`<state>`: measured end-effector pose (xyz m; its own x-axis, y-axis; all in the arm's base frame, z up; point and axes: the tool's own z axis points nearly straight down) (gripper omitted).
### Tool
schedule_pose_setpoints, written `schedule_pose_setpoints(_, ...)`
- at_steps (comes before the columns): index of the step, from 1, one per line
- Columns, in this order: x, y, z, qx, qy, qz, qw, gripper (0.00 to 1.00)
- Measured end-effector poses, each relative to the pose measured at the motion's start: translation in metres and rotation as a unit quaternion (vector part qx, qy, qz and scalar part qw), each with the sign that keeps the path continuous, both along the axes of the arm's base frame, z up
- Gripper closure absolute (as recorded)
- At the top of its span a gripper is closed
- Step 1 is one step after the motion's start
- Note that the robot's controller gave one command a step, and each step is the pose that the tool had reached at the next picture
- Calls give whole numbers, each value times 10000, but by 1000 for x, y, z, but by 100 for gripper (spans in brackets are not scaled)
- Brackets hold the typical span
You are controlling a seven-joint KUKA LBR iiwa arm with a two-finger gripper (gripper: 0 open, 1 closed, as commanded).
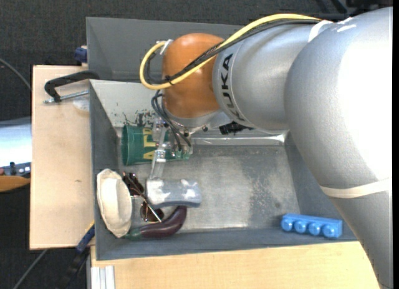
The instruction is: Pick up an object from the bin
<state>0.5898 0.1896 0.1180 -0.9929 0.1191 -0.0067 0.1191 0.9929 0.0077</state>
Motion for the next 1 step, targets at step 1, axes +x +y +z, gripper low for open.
schedule_pose_setpoints(1,4,-1,-14,9,-8,-267,9996,0)
